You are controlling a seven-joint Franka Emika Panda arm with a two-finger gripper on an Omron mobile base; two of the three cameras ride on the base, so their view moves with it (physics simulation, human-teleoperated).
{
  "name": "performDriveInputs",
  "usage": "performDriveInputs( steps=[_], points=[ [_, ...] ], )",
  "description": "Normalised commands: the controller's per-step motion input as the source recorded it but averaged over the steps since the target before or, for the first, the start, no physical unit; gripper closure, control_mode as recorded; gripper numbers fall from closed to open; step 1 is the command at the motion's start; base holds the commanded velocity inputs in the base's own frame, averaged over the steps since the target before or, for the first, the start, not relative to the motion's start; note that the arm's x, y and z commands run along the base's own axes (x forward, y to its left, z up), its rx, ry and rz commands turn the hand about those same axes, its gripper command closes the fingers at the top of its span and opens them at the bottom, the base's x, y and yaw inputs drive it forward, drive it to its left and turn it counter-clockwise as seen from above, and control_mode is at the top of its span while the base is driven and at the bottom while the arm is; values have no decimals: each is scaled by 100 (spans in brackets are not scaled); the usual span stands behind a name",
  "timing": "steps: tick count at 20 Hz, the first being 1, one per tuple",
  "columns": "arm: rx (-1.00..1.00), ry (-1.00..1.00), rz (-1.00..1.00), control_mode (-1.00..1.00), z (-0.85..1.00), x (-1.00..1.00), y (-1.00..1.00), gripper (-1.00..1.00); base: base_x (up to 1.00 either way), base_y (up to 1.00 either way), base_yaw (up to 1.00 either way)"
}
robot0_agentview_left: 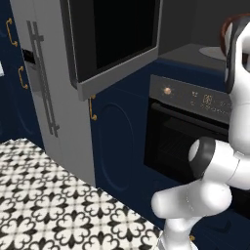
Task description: Pick the eggplant from the sink and place it in the bowl. Then pick the bowl and place it in the microwave. Then close the microwave door and press the start button.
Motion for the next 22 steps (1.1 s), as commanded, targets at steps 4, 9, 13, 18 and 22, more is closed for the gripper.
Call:
performDriveInputs(
  steps=[4, 9, 13, 18, 22],
  points=[
    [0, 0, 0, -100, 0, 60, -34, 100, 0, 0, 0],
    [0, 5, 0, -100, 0, 57, -25, 100, 0, 0, 0],
    [0, 10, 0, -100, 0, 62, -16, 100, 0, 0, 0],
    [0, 12, 0, -100, -1, 48, -23, 100, 0, 0, 0],
    [0, 7, 2, -100, -5, 39, -21, 100, 0, 0, 0]
  ],
)
